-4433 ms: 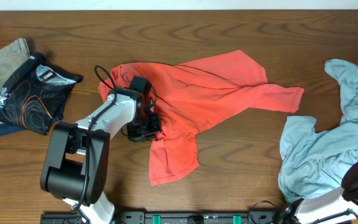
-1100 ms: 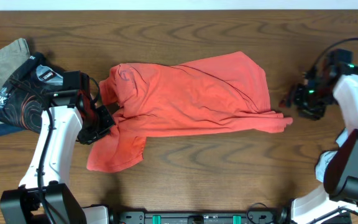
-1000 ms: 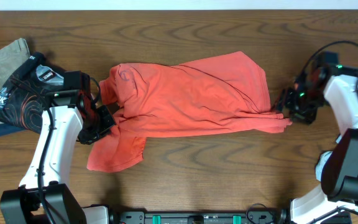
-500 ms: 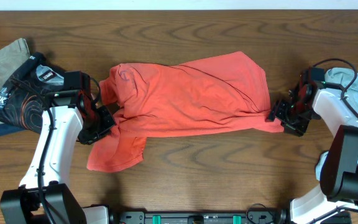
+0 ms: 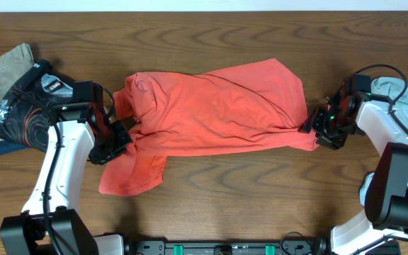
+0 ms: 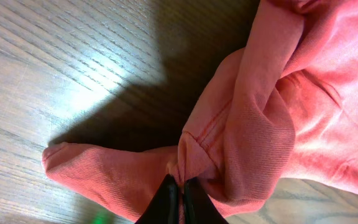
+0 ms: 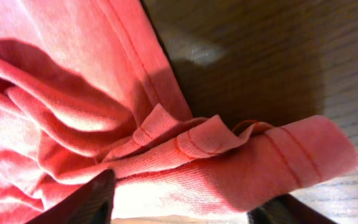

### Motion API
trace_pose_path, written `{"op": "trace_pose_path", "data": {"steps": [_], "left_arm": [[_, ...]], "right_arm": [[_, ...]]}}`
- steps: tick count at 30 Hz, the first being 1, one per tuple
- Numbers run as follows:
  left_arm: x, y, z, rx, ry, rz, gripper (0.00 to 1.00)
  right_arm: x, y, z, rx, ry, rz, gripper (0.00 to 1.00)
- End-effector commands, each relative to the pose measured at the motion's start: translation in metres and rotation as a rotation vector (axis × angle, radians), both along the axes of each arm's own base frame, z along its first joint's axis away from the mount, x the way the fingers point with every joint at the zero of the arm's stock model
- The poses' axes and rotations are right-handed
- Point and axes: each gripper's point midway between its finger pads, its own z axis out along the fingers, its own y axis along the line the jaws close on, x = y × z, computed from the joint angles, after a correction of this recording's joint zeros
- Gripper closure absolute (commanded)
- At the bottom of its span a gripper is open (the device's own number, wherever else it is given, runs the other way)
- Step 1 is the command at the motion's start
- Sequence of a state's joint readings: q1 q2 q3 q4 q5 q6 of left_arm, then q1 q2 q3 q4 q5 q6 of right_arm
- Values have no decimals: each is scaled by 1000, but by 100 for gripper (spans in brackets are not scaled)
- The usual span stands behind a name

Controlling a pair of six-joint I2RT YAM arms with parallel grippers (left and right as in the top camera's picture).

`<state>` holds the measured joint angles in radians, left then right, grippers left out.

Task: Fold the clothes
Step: 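Hold both shirt edges and stretch the coral shirt flat horizontally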

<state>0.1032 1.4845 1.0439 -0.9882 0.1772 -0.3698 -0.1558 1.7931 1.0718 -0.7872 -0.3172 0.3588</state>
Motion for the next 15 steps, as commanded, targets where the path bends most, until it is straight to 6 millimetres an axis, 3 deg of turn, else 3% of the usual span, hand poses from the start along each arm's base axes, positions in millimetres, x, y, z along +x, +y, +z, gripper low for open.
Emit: {"op": "trace_pose_path", "data": {"steps": [1,3,6,7,15], "left_arm": [[-3,0,-1,1,11,9,94],[-3,0,-1,1,11,9,94],[-3,0,-1,1,11,9,94],[-3,0,-1,1,11,9,94],[-3,0,-1,1,11,9,94]], "right_arm": [[-1,-4,-4,-31,11,-7,43],[-1,-5,-5,-39,8,-7,55],[-2,-4,-5,-38,13,-7,91],[-2,-4,-5,-38,16,-6,99],[-5,-4,5,-39,8,11,99]]}}
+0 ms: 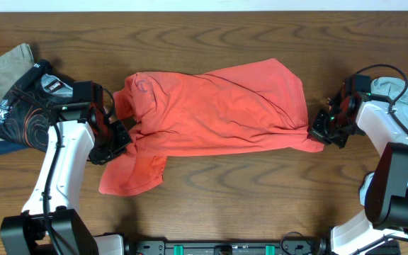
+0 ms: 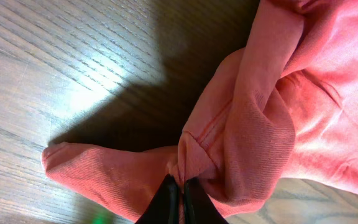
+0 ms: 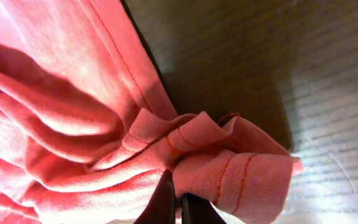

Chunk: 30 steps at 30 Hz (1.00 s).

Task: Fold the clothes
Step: 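Hold both shirt edges and stretch the coral shirt flat horizontally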

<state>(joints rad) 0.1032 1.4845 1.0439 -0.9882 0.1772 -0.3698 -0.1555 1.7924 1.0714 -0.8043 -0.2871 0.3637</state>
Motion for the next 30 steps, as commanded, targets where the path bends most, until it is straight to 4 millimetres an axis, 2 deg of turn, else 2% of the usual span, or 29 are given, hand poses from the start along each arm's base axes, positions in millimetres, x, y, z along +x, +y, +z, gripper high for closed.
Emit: {"op": "trace_pose_path", "data": {"steps": [1,8,11,16,25,30], "left_arm": [[-3,0,-1,1,11,9,94],[-3,0,-1,1,12,8,94],[-3,0,-1,1,11,9,94],[-3,0,-1,1,12,9,94],[-8,0,-2,-2,31,9,94],[-3,-22,8,-123,-14,-71,94]], "right_arm": [[0,0,13,-14,-23,18,99],[-1,-6,71,-66,-154,11,99],[-8,-17,84,-139,-166,-23,99],[-23,-36,81,-249,-104,-35,99],[-27,-39,74,-246,-75,-30,99],[-27,-38,74,-237,-79,-14,99]]}}
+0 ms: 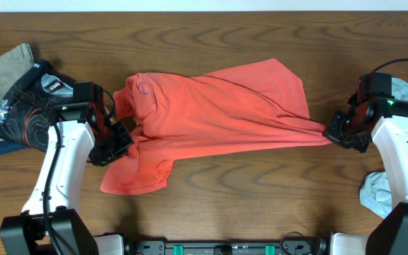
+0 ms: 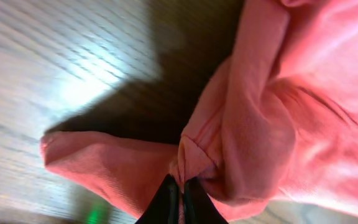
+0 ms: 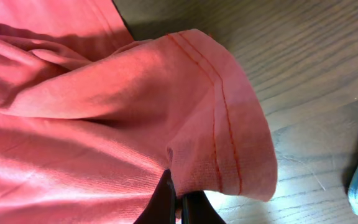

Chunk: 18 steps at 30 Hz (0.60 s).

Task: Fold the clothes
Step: 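Hold both shirt edges and stretch the coral shirt flat horizontally, then lift the coral shirt with both grippers and swing it upward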

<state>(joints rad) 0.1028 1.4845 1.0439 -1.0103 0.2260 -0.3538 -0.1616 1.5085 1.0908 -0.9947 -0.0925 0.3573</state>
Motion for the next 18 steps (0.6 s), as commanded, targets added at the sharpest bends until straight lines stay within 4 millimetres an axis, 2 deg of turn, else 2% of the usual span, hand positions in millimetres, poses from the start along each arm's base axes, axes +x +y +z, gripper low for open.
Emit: {"op": "trace_pose_path", "data": {"steps": [1,4,7,12,18], "left_arm": [[4,-17,12,-95,-47,-59,94],[13,-26,34,-142,-132,-96,94],[20,-28,64,-145,-239,-117,94],[25,-27,117,-113,-427,-135,94],[21,-27,192,-70,-675,-147,94]], "right_arm": [[1,-5,0,-18,-4,22,99],[4,-4,10,3,-33,33,99],[10,-8,30,8,-81,32,99],[23,-14,82,-7,-185,65,99],[30,-24,164,-58,-337,69,99]]}}
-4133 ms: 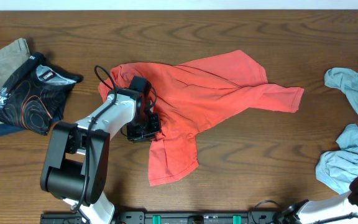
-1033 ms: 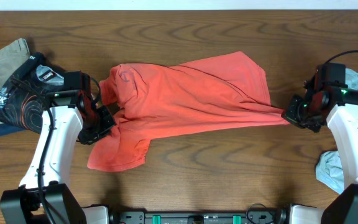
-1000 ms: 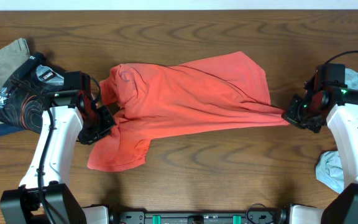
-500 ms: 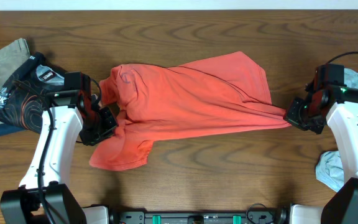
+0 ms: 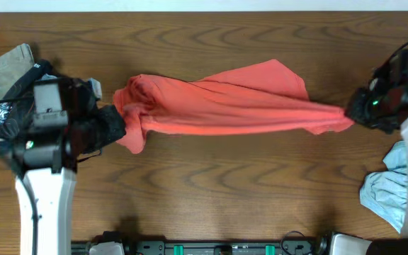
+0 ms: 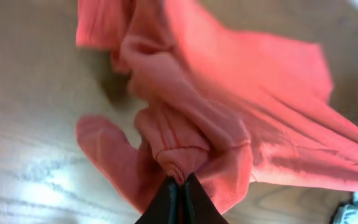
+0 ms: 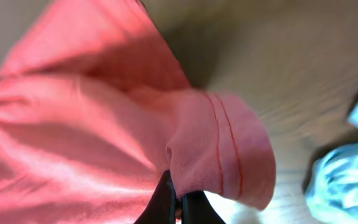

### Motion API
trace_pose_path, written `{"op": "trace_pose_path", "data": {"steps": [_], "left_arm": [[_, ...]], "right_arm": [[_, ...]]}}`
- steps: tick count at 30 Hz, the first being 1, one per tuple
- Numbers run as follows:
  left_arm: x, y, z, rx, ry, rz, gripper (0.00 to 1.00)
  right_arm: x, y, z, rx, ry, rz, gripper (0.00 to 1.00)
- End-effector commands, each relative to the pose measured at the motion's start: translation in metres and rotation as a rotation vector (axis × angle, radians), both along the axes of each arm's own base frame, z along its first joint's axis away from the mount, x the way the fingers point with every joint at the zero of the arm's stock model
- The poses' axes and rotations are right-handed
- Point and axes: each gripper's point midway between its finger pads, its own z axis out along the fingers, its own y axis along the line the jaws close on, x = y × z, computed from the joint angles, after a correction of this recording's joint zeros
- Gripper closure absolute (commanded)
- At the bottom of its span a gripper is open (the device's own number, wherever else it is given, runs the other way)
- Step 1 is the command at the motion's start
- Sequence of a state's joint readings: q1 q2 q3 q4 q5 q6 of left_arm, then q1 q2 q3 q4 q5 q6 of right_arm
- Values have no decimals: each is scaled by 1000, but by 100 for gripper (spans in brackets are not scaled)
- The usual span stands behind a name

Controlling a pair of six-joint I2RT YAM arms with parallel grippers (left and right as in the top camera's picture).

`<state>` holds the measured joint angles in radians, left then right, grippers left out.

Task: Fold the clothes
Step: 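Lift the coral shirt with both grippers and swing it upward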

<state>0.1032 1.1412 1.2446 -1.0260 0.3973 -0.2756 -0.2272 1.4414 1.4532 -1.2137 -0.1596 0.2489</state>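
Observation:
An orange-red shirt [image 5: 225, 106] hangs stretched in a long band between my two grippers across the wooden table [image 5: 211, 191]. My left gripper [image 5: 115, 124] is shut on a bunched fold at the shirt's left end [image 6: 179, 168]. At the right, my right gripper [image 5: 353, 113] is shut on the stitched hem [image 7: 222, 162]. The cloth sags in folds below the left pinch [image 6: 117, 162].
A pile of clothes with a black printed garment [image 5: 9, 106] and a tan one [image 5: 2, 67] lies at the left edge. A light blue garment [image 5: 388, 188] lies at the right edge, also seen as light blue garment [image 7: 347, 174].
Both grippers have risen and moved apart with the shirt. The shirt, then spread on the table with a flap at lower left, now hangs as a narrow taut band.
The left gripper was shut on the shirt's left fold throughout. The right gripper stood open around the right hem, then was shut on it. It then sat farther right with the hem, and now both ends are up and the shirt is stretched.

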Motion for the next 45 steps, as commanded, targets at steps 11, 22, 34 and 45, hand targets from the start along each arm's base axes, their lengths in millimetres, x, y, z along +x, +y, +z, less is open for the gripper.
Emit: {"op": "trace_pose_path", "data": {"steps": [11,22,34,45], "left_arm": [[-29,15,183,52,-531,85,94],[-33,13,213,41,-599,95,94],[78,11,129,20,-325,9,94],[207,14,182,54,-762,-9,94]], "right_arm": [[-35,-49,188,-172,-406,-129,99],[-52,-48,228,-220,-517,-149,99],[42,-49,138,-110,-256,-24,99],[177,-32,198,-38,-747,25,99]]}}
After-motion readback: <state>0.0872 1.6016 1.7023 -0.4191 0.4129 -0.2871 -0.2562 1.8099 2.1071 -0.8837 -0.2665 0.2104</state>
